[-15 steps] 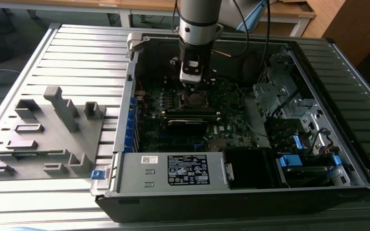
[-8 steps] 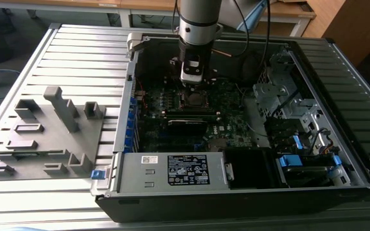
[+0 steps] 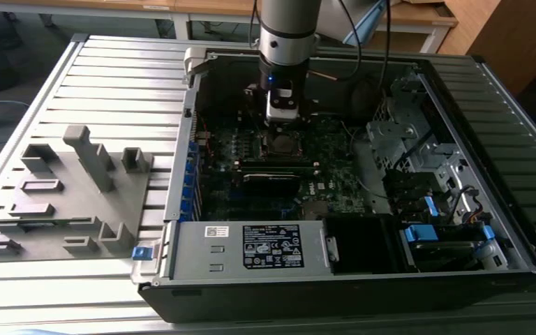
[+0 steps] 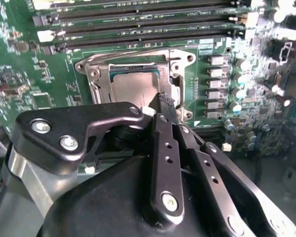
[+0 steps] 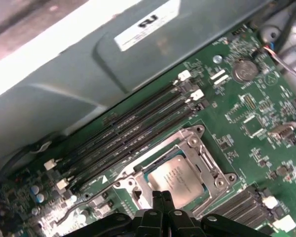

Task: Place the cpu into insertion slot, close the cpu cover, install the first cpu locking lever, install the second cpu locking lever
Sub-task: 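Close the cpu cover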

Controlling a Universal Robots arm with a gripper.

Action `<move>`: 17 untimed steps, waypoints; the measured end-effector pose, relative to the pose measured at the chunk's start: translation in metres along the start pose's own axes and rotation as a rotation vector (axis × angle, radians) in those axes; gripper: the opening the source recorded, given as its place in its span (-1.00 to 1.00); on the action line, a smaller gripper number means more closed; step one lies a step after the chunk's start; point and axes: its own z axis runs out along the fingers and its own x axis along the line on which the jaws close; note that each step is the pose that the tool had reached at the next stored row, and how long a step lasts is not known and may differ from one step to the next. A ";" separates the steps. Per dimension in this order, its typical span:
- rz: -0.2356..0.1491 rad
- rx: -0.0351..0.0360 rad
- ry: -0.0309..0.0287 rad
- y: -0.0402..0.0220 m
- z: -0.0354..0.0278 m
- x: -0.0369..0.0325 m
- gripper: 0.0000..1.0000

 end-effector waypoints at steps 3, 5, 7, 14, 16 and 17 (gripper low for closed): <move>-0.054 -0.0001 0.0010 0.0000 0.0001 0.0000 -0.79; -0.089 -0.0003 0.0017 0.0000 0.0001 0.0000 -0.79; -0.126 -0.0004 0.0024 0.0000 0.0002 0.0000 -0.79; -0.252 -0.0008 0.0047 0.0000 0.0005 0.0000 -0.79; -0.287 -0.0010 0.0053 0.0000 0.0006 0.0000 -0.79; -0.305 -0.0010 0.0057 0.0000 0.0006 0.0000 -0.79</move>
